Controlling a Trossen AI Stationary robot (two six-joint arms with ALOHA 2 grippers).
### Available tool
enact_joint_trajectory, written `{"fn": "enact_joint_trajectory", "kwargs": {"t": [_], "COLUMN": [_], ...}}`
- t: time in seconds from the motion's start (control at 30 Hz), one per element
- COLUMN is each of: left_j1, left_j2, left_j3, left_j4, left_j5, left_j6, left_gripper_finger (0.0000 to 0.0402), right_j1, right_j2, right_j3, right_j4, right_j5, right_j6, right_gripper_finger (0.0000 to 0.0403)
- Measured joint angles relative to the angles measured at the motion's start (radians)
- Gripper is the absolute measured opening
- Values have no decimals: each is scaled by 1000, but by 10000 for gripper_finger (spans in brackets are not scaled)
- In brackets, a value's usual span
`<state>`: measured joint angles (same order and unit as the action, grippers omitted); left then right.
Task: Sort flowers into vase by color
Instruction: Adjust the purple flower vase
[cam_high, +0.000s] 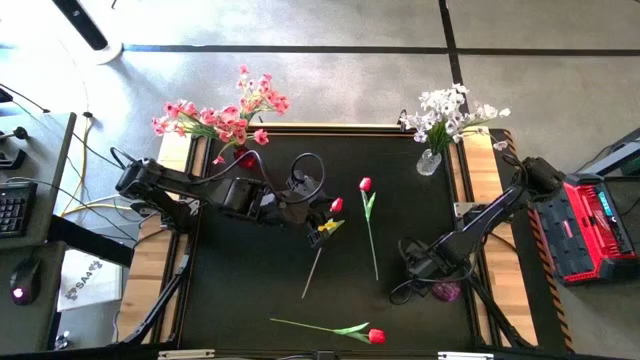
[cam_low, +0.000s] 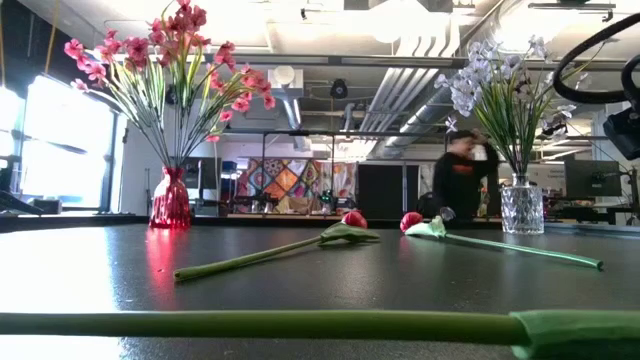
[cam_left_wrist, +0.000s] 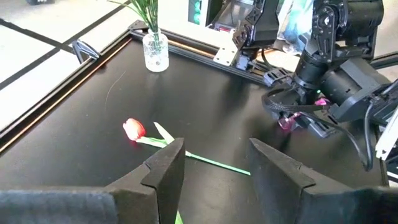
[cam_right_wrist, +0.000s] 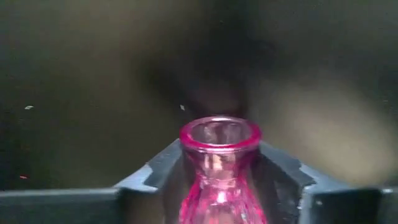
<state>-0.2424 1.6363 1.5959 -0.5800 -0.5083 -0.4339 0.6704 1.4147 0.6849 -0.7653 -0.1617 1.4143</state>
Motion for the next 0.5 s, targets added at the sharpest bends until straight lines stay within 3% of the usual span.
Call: {"fn": "enact_joint_trajectory", "kwargs": {"t": [0.13,0.27,0.5], "left_j1": [0,0,0], "left_j2": [0,0,0], "left_j3": [0,0,0], "left_j4": [0,0,-1], "left_j5": [0,0,0], "left_j6": [0,0,0], "left_gripper_finger": [161,161,161], "right_j1": [0,-1,3], "right_j2": [-1,-1,-1], "right_j3": [0,0,0], "right_j4": [51,147,363], "right_j5": [41,119,385], "right_j6": [0,2,0], "right_gripper_finger": [119,105,107]}}
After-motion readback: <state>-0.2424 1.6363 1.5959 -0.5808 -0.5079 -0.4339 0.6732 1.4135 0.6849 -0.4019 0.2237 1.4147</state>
